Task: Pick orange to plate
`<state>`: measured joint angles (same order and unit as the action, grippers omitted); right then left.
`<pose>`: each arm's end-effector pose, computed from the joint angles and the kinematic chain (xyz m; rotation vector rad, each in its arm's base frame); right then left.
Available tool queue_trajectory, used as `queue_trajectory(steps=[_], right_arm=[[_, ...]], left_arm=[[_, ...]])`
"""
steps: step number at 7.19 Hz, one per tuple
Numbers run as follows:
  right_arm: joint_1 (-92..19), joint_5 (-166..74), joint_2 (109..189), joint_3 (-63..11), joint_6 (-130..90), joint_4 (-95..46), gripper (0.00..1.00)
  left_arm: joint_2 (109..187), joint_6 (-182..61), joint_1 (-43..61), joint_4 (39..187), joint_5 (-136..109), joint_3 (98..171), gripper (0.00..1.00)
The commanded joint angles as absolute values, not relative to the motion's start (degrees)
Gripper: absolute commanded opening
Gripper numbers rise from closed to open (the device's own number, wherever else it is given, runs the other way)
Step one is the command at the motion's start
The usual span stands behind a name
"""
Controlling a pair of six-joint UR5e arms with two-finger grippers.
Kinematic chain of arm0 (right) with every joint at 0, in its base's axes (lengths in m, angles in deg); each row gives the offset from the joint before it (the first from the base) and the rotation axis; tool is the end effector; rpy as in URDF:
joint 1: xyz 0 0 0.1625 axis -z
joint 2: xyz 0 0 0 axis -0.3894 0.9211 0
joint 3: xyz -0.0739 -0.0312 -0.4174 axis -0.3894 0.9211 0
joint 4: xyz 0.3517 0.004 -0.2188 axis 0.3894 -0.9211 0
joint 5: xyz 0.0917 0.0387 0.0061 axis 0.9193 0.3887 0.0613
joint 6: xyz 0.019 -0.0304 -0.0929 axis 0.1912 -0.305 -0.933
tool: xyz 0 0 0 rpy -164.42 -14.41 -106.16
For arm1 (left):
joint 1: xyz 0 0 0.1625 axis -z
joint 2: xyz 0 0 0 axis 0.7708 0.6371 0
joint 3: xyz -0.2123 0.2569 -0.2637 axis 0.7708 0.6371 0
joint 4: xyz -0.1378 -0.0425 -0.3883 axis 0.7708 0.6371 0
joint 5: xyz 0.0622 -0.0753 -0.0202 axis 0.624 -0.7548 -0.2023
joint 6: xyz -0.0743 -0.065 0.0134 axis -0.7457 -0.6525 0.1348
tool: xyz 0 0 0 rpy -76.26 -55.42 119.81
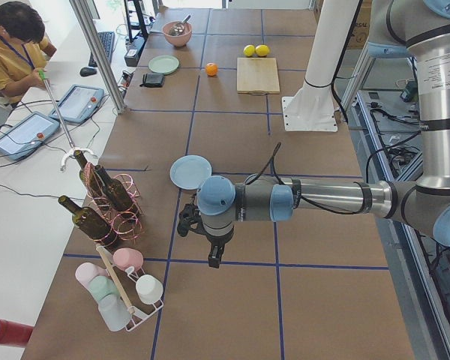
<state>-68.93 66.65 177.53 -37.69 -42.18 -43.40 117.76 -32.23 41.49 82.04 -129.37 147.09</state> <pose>0.0756 -0.4255 0.6092 0.0574 -0.7981 -0.0660 -0.0738 -0.4093 0.6303 0.0863 0.8221 0.1779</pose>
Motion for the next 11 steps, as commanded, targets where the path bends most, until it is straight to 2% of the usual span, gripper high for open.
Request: queue_trajectory(steps=[1,3,6,7,8,10,11], right_arm=[[-68.9,66.9,177.5,-38.1,-42.1,-43.4,1.0],[-68.9,67.0,177.5,-38.7,-41.7,-41.4,1.0],[-66.7,67.0,176.3,-40.2,-38.9,-38.4,1.0],[-65.2,67.1,175.1,-40.2,-35.7,-38.3,1.0],[-63.5,67.0,175.0,-40.2,-33.1,-37.5,1.0],[-62.5,67.0,175.0,-40.2,-32.0,-37.1,1.0],[-62.3,67.0,175.0,-40.2,-32.0,-37.1,1.0]], left_arm=[[117.8,-32.1,41.8,82.3,-129.3,148.3,1.0],[118.7,-32.3,42.0,82.3,-128.8,149.9,1.0],[127.7,-32.5,41.5,84.7,-126.7,148.5,1.0],[129.0,-33.3,41.4,91.9,-127.6,146.2,1.0],[129.5,-44.9,39.9,100.5,-132.1,142.8,1.0],[127.8,-63.8,25.8,118.4,-128.9,142.6,1.0],[127.0,-72.3,20.5,120.9,-125.0,142.8,1.0]])
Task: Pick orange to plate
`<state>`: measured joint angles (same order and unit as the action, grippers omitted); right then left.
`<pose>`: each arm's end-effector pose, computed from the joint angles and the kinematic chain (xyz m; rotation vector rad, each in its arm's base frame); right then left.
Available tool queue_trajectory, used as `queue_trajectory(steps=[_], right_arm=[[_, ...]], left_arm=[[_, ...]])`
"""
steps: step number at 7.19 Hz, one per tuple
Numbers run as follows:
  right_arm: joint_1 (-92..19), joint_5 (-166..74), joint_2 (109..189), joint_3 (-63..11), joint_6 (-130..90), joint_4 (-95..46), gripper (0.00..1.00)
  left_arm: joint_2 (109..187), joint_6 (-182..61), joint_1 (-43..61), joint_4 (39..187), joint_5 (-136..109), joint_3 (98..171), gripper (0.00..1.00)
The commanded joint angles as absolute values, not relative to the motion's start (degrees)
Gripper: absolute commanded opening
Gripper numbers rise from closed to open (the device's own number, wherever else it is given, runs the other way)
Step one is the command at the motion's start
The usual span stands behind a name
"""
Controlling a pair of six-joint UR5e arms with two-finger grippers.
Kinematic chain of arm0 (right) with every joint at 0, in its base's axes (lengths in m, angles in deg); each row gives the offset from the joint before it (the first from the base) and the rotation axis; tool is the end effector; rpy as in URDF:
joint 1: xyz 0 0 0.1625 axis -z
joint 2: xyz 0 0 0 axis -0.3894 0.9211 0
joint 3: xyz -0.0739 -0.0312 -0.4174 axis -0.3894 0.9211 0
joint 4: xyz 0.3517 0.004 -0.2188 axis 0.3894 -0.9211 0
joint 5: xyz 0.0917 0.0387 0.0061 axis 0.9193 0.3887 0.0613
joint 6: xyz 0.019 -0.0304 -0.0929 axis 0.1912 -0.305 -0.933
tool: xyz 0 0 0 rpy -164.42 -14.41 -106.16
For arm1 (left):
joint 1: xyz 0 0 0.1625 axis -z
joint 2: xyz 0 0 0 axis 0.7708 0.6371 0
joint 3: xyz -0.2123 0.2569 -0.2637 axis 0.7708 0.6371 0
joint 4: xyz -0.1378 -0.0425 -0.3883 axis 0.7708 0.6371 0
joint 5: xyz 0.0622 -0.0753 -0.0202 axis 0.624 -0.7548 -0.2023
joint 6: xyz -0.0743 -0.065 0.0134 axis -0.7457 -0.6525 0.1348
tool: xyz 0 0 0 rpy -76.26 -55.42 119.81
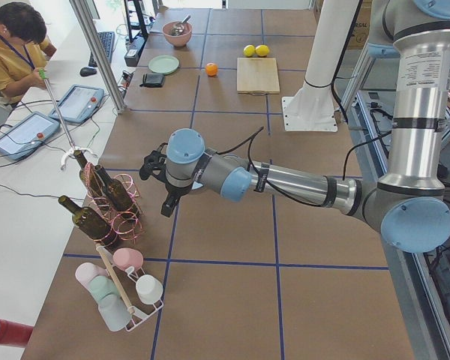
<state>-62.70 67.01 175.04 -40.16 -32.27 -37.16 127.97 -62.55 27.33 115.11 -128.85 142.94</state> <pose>0.0267 -0.4557 0.5568 0.1288 -0.8154 -0.0840 0.0478 -0.5066 0.5193 0.4015 0.9153 0.1929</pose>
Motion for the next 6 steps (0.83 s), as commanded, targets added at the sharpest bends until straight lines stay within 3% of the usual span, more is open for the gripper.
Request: queue_trajectory(steps=[1,2,4,6], right_arm=[[-62.3,67.0,175.1,-40.2,-32.0,-37.1,1.0],[-62.3,67.0,175.1,-40.1,-32.0,-37.1,1.0],[-62.2,67.0,175.1,-40.1,-32.0,-37.1,1.0],[-62.2,67.0,175.1,-40.1,-31.9,-37.1,1.0]], left_arm=[[127.3,-83.4,15.1,123.6,-124.3,142.6,1.0],[127.3,-90.9,12.0,127.7,-119.1,141.9,0.99],[131.8,-105.3,5.4,129.1,-112.4,137.6,0.68],[136.0,-109.7,1.7,132.3,-109.2,130.8,0.67]])
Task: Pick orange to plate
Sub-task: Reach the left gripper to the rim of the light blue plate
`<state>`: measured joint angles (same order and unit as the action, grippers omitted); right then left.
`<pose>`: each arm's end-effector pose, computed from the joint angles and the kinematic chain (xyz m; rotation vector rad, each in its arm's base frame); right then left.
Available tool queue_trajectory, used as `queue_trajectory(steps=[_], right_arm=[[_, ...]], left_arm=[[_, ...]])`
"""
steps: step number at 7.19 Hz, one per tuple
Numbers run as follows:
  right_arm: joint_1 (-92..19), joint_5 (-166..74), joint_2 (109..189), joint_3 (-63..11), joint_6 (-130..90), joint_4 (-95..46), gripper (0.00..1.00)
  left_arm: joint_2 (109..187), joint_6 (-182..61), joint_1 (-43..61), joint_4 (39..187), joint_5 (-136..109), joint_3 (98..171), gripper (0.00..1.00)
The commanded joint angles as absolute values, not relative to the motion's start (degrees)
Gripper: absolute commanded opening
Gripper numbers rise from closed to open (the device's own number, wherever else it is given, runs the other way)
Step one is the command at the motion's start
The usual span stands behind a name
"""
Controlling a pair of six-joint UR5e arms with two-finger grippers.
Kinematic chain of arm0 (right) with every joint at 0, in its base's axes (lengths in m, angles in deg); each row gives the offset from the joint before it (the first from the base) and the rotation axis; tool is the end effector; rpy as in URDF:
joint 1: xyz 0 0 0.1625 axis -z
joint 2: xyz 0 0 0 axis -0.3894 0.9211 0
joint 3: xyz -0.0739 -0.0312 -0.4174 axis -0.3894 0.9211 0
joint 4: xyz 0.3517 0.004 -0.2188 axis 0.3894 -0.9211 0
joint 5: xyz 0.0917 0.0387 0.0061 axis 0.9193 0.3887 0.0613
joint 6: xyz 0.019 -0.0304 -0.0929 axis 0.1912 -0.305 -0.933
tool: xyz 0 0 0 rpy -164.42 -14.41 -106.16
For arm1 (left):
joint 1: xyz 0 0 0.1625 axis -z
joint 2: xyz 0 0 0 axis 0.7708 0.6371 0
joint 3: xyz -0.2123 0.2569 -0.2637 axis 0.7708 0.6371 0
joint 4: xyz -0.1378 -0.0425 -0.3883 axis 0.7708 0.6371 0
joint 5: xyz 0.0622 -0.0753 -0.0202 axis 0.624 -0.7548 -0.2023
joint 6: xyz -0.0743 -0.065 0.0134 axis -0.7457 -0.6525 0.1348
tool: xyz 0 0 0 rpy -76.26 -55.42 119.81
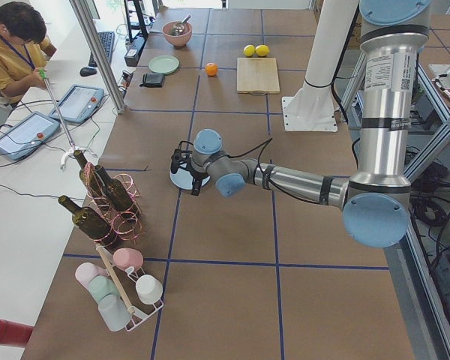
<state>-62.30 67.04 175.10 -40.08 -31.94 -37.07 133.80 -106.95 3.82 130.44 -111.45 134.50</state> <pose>0.0235 -0.4555 0.5577 0.1227 -0.8167 -0.0849 0.2590 -0.5043 0.5206 0.2102 0.9606 -0.1850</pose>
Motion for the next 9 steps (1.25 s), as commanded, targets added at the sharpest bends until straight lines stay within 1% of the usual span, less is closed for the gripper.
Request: queue_trajectory(steps=[1,2,5,6,7,9], right_arm=[[-62.2,67.0,175.1,-40.1,-32.0,-37.1,1.0],[-62.2,67.0,175.1,-40.0,-32.0,-37.1,1.0],[-62.2,66.8,175.1,-39.7,-32.1,-37.1,1.0],[-62.2,66.8,175.1,-39.6,-32.1,-37.1,1.0],[-62.2,66.8,175.1,-39.6,-32.1,-37.1,1.0],[-62.2,66.7,175.1,-39.6,-32.1,-37.1,1.0]], left_arm=[[137.0,-109.8,0.9,132.4,-108.0,129.4,0.66],[137.1,-109.8,0.7,132.4,-108.0,128.9,0.6],[137.6,-109.8,-0.2,132.4,-106.7,127.5,0.53],[137.6,-110.7,-0.3,132.4,-106.3,127.3,0.3],[137.7,-112.5,-0.3,132.4,-106.3,127.3,0.0],[137.7,-112.7,-0.3,132.6,-106.3,128.2,0.0]])
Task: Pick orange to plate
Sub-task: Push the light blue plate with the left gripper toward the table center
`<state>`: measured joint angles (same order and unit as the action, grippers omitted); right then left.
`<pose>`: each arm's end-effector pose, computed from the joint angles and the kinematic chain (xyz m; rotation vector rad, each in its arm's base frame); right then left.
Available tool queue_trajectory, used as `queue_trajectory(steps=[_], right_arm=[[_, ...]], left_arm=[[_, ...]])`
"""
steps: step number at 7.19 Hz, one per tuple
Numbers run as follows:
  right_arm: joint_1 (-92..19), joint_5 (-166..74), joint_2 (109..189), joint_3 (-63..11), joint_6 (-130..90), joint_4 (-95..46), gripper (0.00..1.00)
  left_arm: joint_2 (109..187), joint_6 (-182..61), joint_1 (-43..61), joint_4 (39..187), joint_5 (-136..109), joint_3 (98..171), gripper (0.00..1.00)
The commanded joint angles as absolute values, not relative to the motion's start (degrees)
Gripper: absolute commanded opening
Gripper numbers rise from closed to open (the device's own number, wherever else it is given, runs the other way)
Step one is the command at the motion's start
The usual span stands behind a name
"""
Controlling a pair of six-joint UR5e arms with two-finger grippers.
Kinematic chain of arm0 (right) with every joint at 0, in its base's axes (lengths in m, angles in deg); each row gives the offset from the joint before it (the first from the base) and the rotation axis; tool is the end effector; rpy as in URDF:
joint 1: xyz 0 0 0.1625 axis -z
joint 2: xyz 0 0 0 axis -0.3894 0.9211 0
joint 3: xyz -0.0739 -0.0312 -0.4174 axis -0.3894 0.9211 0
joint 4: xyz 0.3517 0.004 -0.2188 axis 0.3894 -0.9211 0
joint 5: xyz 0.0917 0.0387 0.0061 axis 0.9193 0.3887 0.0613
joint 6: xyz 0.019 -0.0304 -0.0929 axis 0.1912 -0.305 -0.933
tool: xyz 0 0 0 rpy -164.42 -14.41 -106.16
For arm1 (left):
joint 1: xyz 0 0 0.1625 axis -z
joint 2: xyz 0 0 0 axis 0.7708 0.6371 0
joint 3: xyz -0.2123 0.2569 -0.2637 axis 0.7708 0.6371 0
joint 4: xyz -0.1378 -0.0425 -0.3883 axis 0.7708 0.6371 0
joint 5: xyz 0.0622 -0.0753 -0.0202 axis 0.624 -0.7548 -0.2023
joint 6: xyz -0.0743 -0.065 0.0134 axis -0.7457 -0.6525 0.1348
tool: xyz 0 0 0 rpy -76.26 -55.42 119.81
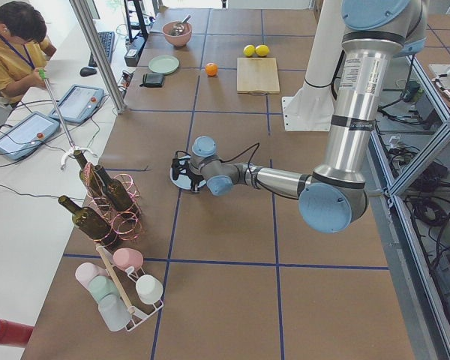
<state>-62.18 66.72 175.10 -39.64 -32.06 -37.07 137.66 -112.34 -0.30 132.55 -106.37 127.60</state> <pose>0.0229 -0.4559 0.5619 0.1161 -0.8108 -0.0852 0.3100 -0.5151 0.5423 0.1900 0.9201 -0.2512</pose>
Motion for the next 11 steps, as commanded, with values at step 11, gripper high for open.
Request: queue_trajectory(steps=[11], right_arm=[[-62.2,66.7,175.0,-40.0,-32.1,-37.1,1.0]], left_arm=[[164.7,-138.6,-19.3,118.6,-93.6,127.1,0.05]])
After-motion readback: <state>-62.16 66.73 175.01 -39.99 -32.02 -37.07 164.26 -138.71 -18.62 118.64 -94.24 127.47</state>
